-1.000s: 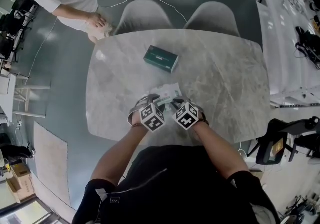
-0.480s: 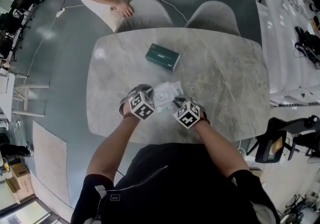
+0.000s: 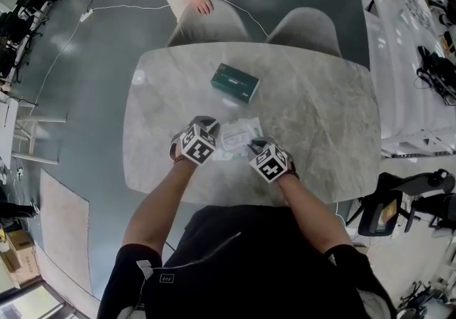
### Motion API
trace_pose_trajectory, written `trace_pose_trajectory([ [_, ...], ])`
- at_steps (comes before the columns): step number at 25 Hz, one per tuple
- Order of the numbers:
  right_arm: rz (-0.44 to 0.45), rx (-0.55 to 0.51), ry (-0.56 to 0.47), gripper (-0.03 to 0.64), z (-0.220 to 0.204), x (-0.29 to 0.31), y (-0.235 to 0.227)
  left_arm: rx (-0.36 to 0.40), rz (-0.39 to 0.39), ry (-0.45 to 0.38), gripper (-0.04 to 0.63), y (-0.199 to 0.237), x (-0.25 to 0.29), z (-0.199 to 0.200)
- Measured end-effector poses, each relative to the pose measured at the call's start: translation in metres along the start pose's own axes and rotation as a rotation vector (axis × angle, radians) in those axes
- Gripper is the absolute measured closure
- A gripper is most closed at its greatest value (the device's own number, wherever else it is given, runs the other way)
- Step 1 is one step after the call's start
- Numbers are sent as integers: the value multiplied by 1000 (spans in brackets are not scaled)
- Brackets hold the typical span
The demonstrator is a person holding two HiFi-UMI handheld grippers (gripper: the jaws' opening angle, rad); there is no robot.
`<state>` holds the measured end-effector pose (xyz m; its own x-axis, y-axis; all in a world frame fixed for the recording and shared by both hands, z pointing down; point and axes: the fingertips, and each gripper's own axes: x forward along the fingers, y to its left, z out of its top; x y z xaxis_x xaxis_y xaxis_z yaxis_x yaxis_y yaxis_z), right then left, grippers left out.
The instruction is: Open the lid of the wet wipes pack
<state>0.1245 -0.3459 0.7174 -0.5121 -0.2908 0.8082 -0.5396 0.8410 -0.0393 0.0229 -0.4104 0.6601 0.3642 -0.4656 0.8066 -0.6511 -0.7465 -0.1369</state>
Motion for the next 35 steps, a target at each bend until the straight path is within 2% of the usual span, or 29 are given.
trace_pose_trajectory([
  [2,19,19,-40,538,3,-9,7,-33,-12,-48,532,-9,-13,1],
  [5,9,97,-85,538,3,-19,12,-80,-46,-118,452,-25,-34,-4],
  [10,-3,215,-120,538,26,-17,13,-68,-98,-109,413,-54,-39,-31],
  [14,-25,213,-130,538,50,-11,13,-96,-107,-139,413,-61,-51,-31],
  [18,-54,204,-109,538,64,-7,5,-101,-89,-197,414,-48,-64,-16],
  [24,-61,157,-60,540,72,7,-18,-177,-71,-262,426,-32,-70,-4],
  [29,-17,95,-18,545,75,39,-34,-259,-76,-267,430,-29,-70,-25],
  [32,18,79,23,545,72,54,-35,-332,-56,-255,437,-26,-76,-39],
  [35,19,78,49,546,72,57,-38,-374,-38,-256,448,-22,-87,-47],
])
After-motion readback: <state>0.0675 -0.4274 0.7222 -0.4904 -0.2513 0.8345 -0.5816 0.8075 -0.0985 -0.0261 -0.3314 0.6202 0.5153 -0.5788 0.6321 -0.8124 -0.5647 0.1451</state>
